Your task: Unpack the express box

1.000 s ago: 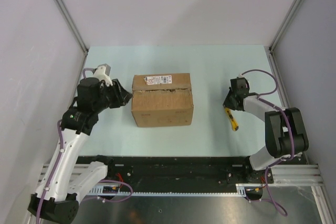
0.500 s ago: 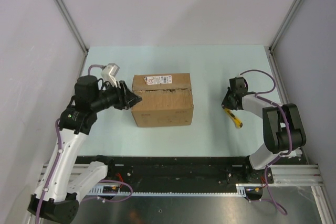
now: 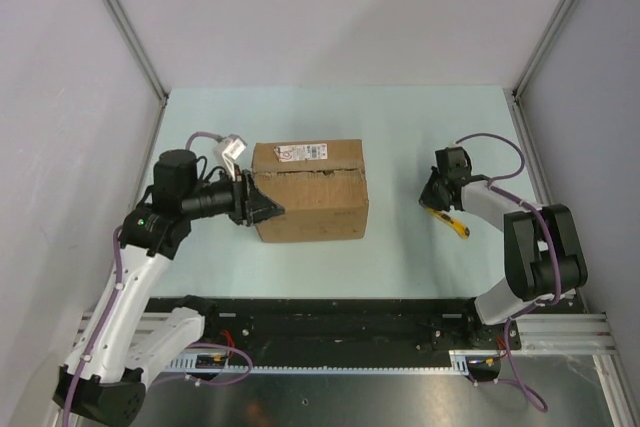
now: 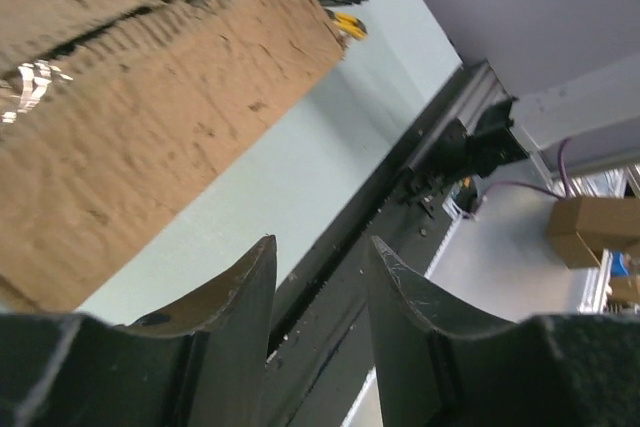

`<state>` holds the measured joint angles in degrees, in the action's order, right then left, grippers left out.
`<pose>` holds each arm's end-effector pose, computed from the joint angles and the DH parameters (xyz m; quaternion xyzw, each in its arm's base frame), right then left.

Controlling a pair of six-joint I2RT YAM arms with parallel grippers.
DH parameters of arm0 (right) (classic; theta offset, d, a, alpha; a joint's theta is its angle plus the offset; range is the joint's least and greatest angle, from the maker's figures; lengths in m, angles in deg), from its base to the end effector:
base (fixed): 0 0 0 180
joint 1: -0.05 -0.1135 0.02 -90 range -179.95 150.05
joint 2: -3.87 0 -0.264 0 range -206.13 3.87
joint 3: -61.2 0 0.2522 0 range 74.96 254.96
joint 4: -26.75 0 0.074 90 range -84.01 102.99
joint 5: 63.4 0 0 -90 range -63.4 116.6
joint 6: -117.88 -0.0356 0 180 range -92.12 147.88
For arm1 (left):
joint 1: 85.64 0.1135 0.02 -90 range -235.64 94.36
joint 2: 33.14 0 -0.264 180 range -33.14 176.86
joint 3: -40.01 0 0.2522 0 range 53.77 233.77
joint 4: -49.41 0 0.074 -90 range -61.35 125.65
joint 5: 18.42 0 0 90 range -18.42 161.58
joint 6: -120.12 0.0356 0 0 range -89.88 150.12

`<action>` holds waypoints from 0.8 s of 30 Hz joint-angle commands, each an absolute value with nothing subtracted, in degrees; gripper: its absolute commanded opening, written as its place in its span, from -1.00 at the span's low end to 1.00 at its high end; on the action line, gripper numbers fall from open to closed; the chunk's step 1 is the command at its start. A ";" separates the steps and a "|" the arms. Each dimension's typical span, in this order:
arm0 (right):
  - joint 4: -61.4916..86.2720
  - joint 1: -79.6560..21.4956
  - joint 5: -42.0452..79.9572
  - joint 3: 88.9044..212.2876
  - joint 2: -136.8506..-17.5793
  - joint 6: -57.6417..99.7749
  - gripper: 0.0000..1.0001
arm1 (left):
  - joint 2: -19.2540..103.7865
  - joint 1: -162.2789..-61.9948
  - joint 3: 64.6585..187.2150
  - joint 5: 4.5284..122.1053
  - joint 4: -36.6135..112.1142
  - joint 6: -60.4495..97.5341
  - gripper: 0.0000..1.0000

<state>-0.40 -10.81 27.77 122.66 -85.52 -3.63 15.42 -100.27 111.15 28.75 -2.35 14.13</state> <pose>0.2975 0.0563 0.1695 0.1740 0.9379 0.0993 0.2833 0.1541 -0.0652 0.3594 0.1753 0.8050 -0.4281 0.3714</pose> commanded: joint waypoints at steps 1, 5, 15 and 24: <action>-2.75 -11.47 28.88 123.57 -82.71 -4.11 -1.00 | 13.71 -103.47 110.28 23.32 -1.71 17.11 -0.08; -2.66 -11.55 28.97 123.13 -82.44 -3.76 -1.00 | 14.76 -107.78 108.53 26.22 -1.18 16.59 -0.08; 8.05 -13.49 18.87 124.44 -77.70 -4.81 -0.99 | 8.88 -118.42 91.40 54.76 7.68 3.78 -0.56; 17.99 -20.16 22.37 137.35 -90.15 -2.53 -0.69 | 3.32 -118.51 82.86 77.29 15.85 -11.27 -0.47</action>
